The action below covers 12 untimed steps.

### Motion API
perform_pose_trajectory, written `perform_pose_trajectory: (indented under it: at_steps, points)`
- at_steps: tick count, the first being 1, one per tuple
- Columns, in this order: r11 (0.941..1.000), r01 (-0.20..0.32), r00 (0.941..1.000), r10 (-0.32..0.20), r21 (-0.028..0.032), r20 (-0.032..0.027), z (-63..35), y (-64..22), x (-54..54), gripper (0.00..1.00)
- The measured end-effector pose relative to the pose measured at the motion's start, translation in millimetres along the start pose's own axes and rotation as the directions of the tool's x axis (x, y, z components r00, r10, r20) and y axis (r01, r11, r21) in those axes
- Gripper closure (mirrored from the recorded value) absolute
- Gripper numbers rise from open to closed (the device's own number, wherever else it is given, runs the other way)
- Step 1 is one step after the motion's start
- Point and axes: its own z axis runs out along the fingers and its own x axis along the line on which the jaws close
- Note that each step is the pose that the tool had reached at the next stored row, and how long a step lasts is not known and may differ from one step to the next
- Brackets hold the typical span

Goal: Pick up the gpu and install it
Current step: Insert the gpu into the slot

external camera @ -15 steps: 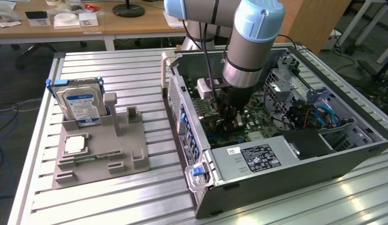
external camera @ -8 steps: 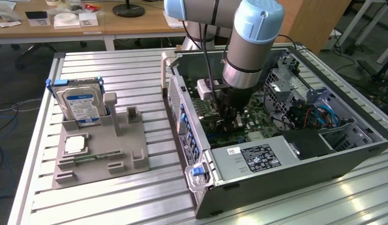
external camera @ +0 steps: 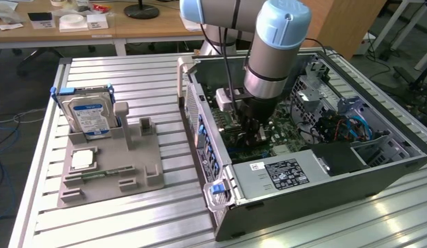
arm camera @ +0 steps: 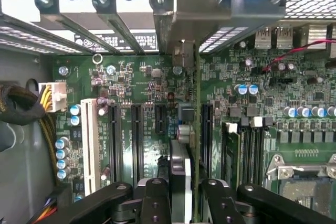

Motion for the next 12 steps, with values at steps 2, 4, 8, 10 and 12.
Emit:
perform_pose_trajectory:
  at_steps: [2, 4, 8, 10, 12]
  points:
    - [1.0000, 0.000, 1.0000, 0.000, 0.0002, 0.0004, 3.6, 0.1, 0.0, 0.72]
    - [1.0000, 0.000, 1.0000, 0.000, 0.0004, 0.0004, 3.6, 0.1, -0.1, 0.72]
    - [1.0000, 0.000, 1.0000, 0.000, 0.0014, 0.0010, 3.9, 0.1, 0.0, 0.72]
    - [1.0000, 0.000, 1.0000, 0.000, 0.0054, 0.0052, 5.0, 0.0, -0.4, 0.71]
    - [1.0000, 0.000, 1.0000, 0.000, 0.0057, 0.0020, 2.3, -0.1, -0.3, 0.66]
